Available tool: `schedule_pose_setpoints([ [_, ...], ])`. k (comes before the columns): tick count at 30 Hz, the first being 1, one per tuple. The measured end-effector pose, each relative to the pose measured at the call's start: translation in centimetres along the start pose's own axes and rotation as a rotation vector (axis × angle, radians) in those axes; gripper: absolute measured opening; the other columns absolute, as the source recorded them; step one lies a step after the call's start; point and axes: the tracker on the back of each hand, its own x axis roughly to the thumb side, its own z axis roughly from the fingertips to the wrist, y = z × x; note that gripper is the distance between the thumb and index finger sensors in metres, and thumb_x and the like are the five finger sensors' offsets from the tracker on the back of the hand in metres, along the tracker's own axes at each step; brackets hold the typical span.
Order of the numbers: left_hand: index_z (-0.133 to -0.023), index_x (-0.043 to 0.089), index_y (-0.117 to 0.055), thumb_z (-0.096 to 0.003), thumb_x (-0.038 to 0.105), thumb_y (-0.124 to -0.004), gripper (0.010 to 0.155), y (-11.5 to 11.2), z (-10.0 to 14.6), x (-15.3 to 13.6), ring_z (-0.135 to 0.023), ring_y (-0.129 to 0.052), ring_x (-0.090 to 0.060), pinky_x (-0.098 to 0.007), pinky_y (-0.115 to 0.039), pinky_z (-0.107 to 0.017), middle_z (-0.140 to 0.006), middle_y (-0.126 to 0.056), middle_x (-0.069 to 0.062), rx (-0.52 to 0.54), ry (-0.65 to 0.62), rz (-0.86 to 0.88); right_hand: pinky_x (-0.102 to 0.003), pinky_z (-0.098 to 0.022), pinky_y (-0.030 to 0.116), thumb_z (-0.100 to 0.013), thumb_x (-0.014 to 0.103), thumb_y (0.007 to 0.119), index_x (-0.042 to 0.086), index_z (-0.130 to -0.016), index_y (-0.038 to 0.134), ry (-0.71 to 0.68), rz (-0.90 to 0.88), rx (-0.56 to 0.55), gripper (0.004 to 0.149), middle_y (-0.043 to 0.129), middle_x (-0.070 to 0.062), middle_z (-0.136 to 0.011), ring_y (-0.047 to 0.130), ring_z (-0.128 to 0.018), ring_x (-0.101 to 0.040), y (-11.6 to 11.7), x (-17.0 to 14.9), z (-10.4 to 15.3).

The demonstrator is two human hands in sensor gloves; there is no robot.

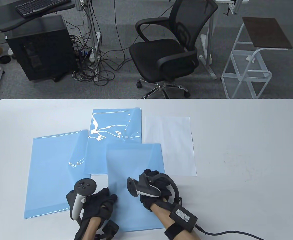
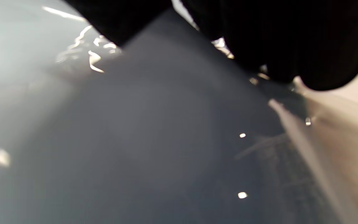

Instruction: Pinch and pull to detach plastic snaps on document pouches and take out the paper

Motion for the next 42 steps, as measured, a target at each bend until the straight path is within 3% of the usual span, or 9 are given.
schedule_pose_setpoints([
  [18, -0.098, 0.011, -0.07, -0.0566, 0.029, -0.076, 0.045, 0.0, 0.0, 0.1, -0.054, -0.112, -0.016, -0.031, -0.098, -0.037, -0.082, -0.096, 0.002, 0.003, 0.004, -0.025, -0.058, -0.037, 0.093, -0.055, 0.025, 0.085, -0.006, -0.101, 0.068, 0.026, 0.061, -0.061, 0.059, 0.092, -0.031, -0.083, 0.101, -0.061, -0.054, -0.5, 0.2, -0.9],
  [20, -0.097, 0.011, -0.071, -0.056, 0.029, -0.077, 0.045, 0.0, 0.1, 0.1, -0.053, -0.112, -0.016, -0.031, -0.098, -0.037, -0.082, -0.097, 0.004, 0.011, 0.006, -0.046, -0.054, -0.036, 0.095, -0.055, 0.023, 0.082, -0.003, -0.1, 0.07, 0.09, 0.071, -0.15, 0.053, 0.096, -0.023, -0.079, 0.104, -0.058, -0.046, -0.4, -0.5, -0.8],
  [23, -0.097, 0.012, -0.07, -0.0561, 0.029, -0.077, 0.045, 0.0, 0.2, 0.1, -0.053, -0.112, -0.015, -0.031, -0.098, -0.037, -0.082, -0.096, 0.005, 0.018, 0.0, -0.051, -0.053, -0.035, 0.094, -0.056, 0.023, 0.083, -0.003, -0.101, 0.069, 0.078, -0.041, -0.122, 0.054, 0.097, -0.02, -0.079, 0.104, -0.058, -0.044, -0.9, -1.8, -1.2],
  [27, -0.098, 0.012, -0.07, -0.0564, 0.029, -0.076, 0.045, 0.0, 0.2, 0.1, -0.053, -0.112, -0.015, -0.03, -0.098, -0.037, -0.082, -0.096, 0.005, 0.011, 0.001, -0.044, -0.056, -0.038, 0.093, -0.055, 0.027, 0.084, -0.001, -0.106, 0.061, 0.071, -0.202, -0.071, 0.063, 0.093, -0.023, -0.087, 0.102, -0.064, -0.047, -1.7, -3.4, -0.7],
  [30, -0.098, 0.012, -0.07, -0.0567, 0.029, -0.076, 0.045, 0.0, 0.1, 0.2, -0.052, -0.112, -0.016, -0.031, -0.097, -0.037, -0.082, -0.096, 0.004, 0.01, 0.001, -0.04, -0.066, -0.046, 0.085, -0.054, 0.025, 0.085, 0.002, -0.11, 0.054, 0.069, -0.276, -0.143, 0.068, 0.079, -0.028, -0.103, 0.091, -0.078, -0.054, -3.0, -4.6, 0.5],
  [34, -0.098, 0.011, -0.07, -0.057, 0.029, -0.076, 0.045, 0.0, 0.1, 0.2, -0.052, -0.112, -0.017, -0.031, -0.097, -0.037, -0.082, -0.096, 0.004, 0.0, 0.001, -0.027, -0.072, -0.065, 0.064, -0.053, 0.02, 0.086, 0.014, -0.113, 0.048, 0.029, -0.128, -0.214, 0.071, 0.056, -0.022, -0.119, 0.063, -0.102, -0.054, -4.6, -5.5, 2.5],
  [36, -0.098, 0.011, -0.07, -0.0572, 0.029, -0.076, 0.045, 0.1, 0.2, 0.1, -0.053, -0.112, -0.017, -0.031, -0.097, -0.038, -0.082, -0.096, 0.004, -0.003, 0.002, -0.022, -0.069, -0.072, 0.056, -0.052, 0.019, 0.086, 0.018, -0.112, 0.048, -0.018, -0.068, -0.198, 0.071, 0.052, -0.017, -0.122, 0.054, -0.108, -0.049, -4.7, -5.6, 3.2],
  [39, -0.098, 0.011, -0.07, -0.0574, 0.03, -0.076, 0.045, 0.1, 0.2, 0.1, -0.053, -0.112, -0.017, -0.031, -0.097, -0.037, -0.082, -0.096, 0.004, -0.002, 0.004, -0.016, -0.064, -0.077, 0.048, -0.051, 0.02, 0.089, 0.02, -0.112, 0.051, -0.068, 0.065, -0.168, 0.072, 0.051, -0.013, -0.123, 0.047, -0.111, -0.044, -4.6, -5.5, 4.2],
  [42, -0.098, 0.011, -0.069, -0.0576, 0.03, -0.076, 0.045, 0.1, 0.2, 0.1, -0.053, -0.111, -0.017, -0.031, -0.097, -0.038, -0.082, -0.096, 0.003, 0.002, 0.004, -0.016, -0.059, -0.079, 0.05, -0.047, 0.018, 0.093, 0.026, -0.107, 0.061, -0.151, 0.205, -0.182, 0.068, 0.063, -0.007, -0.12, 0.055, -0.112, -0.036, -4.4, -5.1, 5.2],
])
